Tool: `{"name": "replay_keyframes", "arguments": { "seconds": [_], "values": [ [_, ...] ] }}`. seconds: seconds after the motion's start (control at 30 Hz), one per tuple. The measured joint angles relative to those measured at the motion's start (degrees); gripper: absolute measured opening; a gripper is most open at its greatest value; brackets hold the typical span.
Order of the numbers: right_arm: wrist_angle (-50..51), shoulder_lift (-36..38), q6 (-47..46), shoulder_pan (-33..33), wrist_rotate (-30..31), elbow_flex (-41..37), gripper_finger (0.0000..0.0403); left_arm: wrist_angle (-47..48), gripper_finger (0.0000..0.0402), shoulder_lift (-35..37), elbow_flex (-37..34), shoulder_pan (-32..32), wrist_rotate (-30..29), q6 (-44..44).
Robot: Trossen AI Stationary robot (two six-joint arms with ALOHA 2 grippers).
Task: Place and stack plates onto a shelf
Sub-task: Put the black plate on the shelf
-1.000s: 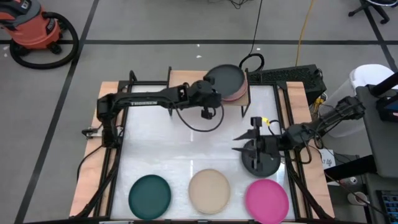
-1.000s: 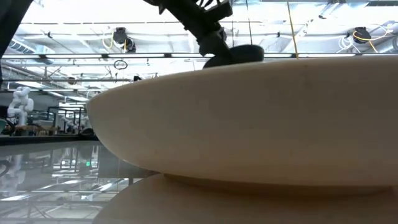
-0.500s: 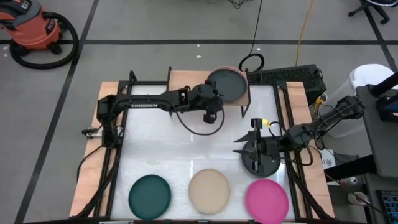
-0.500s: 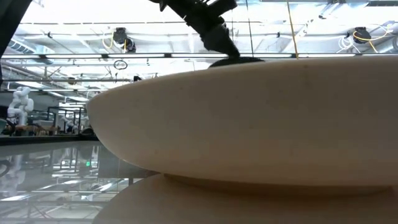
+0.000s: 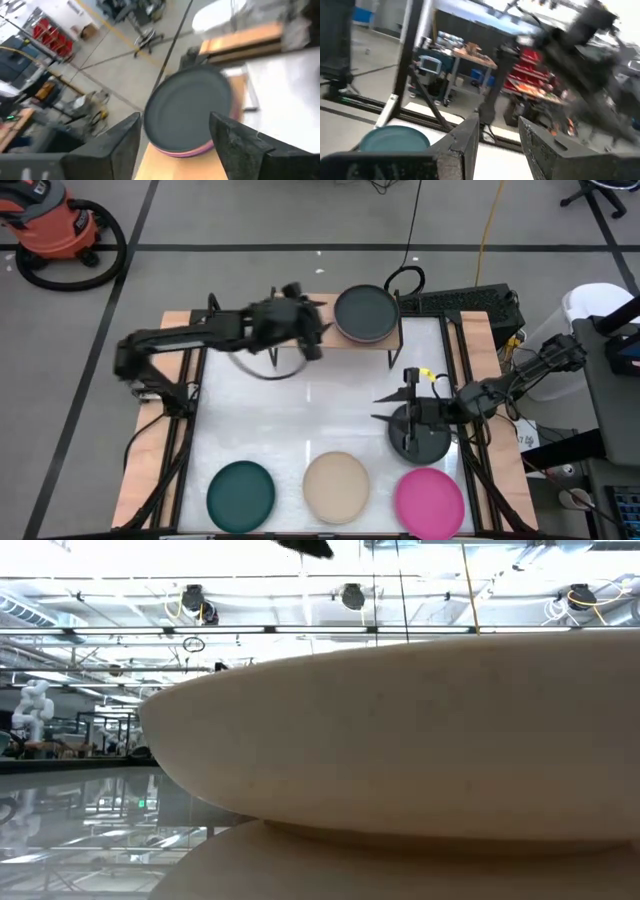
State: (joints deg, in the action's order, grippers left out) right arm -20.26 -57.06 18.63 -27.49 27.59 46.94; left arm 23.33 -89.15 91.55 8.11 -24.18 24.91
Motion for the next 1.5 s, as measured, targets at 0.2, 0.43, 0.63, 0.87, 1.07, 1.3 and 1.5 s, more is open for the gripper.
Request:
{"name": "replay_keyframes", "arguments": {
  "seconds": [0.2, 0.43, 0.63, 0.87, 1.07, 1.3, 1.5],
  "values": [
    [1.02, -1.84, 0.56, -1.14, 2.36, 1.13, 0.0121, -5.49, 0.0202, 15.56, -15.15, -4.72, 2.24, -3.89],
    [18.92, -3.28, -9.93, 0.3, 11.25, 5.3, 0.0121, -22.1, 0.0176, 32.95, -40.37, -11.47, 2.31, -8.59],
    [37.64, -3.43, -29.22, 3.2, -0.64, 6.97, 0.0121, -37.58, 0.0175, 41.11, -57.09, -14.49, 2.28, -11.18],
    [54.12, -7.6, -50.7, 4.16, -10.17, 6.95, 0.0121, -50.95, 0.0175, 42.25, -65.23, -14.24, 1.63, -10.45],
    [59.97, -15.96, -58.2, 2.5, -14.39, 6.91, 0.0121, -51.2, 0.0175, 42.25, -65.1, -14.19, 1.63, -10.37],
    [63.24, -24.44, -70.8, 2.76, -17.89, 6.91, 0.0121, -47.64, 0.0175, 42.24, -65.1, -14.19, 1.63, -11.51],
    [66.03, -27.09, -76.63, 3.04, -18.58, 6.88, 0.0121, -47.03, 0.0175, 42.23, -65.1, -14.19, 1.63, -12.17]
  ]
}}
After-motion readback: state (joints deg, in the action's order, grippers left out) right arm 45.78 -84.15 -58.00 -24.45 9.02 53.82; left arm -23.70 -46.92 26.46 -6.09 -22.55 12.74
